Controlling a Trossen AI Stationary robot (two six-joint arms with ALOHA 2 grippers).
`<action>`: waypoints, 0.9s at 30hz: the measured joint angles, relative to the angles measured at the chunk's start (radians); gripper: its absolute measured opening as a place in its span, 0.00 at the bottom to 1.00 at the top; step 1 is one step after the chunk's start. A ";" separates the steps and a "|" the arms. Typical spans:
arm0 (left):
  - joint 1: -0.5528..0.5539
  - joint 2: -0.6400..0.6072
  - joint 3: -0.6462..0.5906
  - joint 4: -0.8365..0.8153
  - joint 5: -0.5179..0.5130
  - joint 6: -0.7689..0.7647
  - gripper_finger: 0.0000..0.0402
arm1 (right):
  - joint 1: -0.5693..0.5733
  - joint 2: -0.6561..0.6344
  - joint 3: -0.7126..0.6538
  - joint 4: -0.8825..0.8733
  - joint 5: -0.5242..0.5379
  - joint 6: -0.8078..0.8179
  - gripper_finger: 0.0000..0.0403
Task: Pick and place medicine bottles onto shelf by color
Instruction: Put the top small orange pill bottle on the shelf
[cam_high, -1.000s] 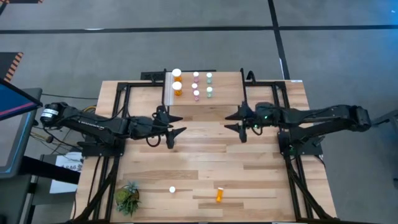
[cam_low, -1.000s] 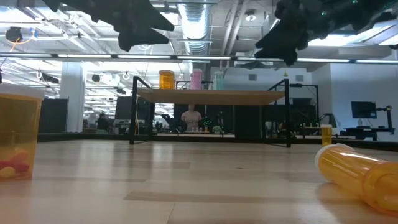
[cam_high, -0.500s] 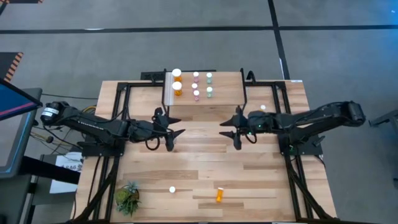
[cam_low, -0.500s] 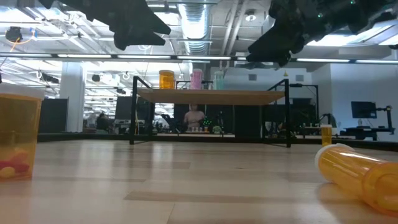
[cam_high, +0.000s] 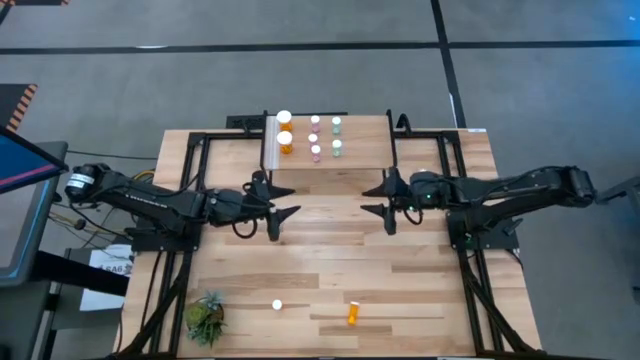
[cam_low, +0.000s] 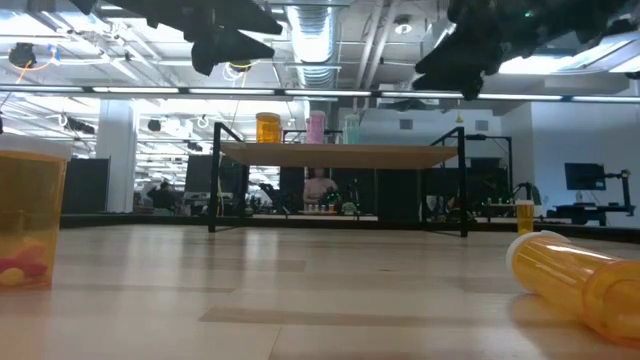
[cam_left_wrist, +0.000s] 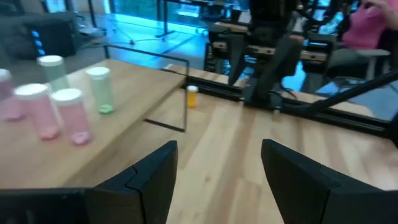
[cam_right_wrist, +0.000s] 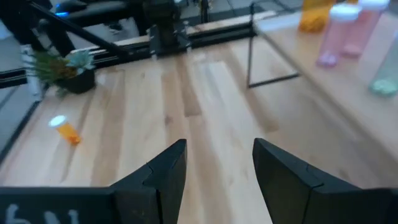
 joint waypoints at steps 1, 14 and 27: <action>-0.008 0.000 0.000 0.001 0.004 -0.003 0.55 | 0.012 -0.010 0.000 -0.018 0.000 0.016 0.51; -0.072 0.000 0.000 0.015 -0.068 -0.031 0.55 | 0.048 -0.117 0.000 -0.478 0.457 0.216 0.51; -0.074 0.000 0.000 -0.021 -0.122 -0.060 0.55 | -0.238 -0.143 0.070 -0.886 0.386 0.417 0.51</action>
